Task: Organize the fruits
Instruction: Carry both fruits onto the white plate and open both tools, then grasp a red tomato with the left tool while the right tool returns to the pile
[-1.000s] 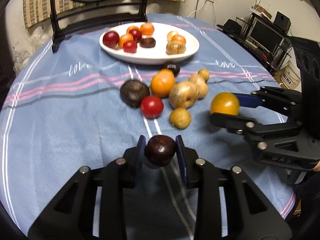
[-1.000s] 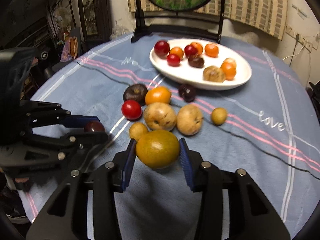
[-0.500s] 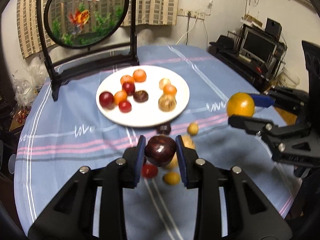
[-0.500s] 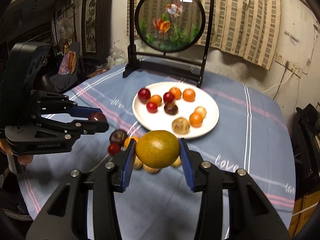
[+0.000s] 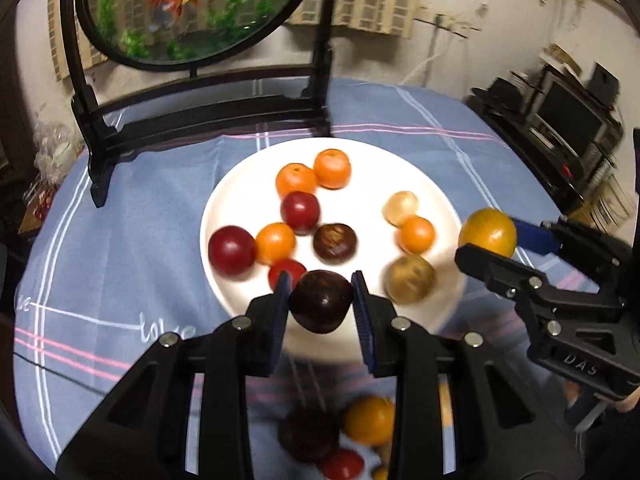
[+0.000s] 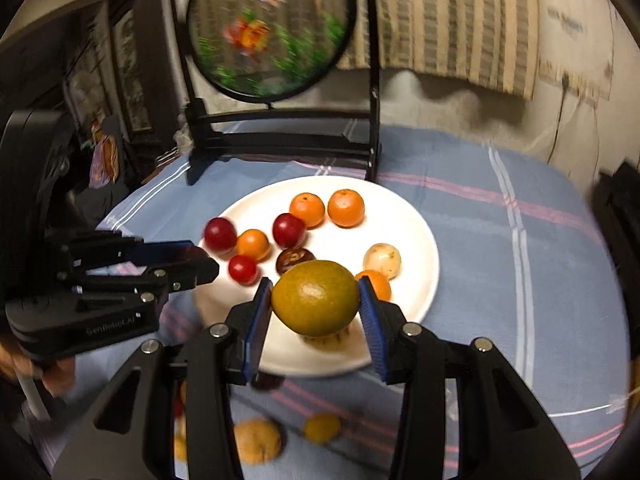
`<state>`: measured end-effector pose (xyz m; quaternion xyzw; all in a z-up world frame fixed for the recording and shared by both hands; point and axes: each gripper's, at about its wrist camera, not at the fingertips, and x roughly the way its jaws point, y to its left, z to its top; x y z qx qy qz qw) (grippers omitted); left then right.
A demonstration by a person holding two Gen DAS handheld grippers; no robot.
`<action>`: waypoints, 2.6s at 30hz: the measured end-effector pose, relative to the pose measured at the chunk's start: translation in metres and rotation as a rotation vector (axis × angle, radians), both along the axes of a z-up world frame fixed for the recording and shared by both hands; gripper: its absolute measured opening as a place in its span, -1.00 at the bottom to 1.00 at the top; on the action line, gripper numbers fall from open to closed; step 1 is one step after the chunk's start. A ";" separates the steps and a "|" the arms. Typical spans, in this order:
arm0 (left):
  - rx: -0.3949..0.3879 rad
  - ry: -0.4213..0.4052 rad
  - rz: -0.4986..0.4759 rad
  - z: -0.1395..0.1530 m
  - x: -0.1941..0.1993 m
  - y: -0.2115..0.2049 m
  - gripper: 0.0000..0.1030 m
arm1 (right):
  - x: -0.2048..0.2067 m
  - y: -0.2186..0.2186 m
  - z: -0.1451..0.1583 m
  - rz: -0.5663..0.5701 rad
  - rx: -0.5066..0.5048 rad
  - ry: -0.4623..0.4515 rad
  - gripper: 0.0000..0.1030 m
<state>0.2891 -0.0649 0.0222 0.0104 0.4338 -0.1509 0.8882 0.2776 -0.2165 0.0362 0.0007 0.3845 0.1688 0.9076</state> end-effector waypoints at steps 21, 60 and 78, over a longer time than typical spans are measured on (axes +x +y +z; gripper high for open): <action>-0.008 -0.013 0.064 -0.009 0.022 0.001 0.30 | 0.029 -0.009 -0.025 -0.039 0.100 0.074 -0.10; 0.067 0.044 -0.037 -0.061 -0.145 0.024 0.37 | -0.153 -0.026 -0.056 -0.038 0.061 0.119 -0.06; 0.079 0.071 -0.027 -0.075 -0.119 0.012 -0.40 | -0.154 -0.027 -0.059 0.005 0.125 0.127 0.03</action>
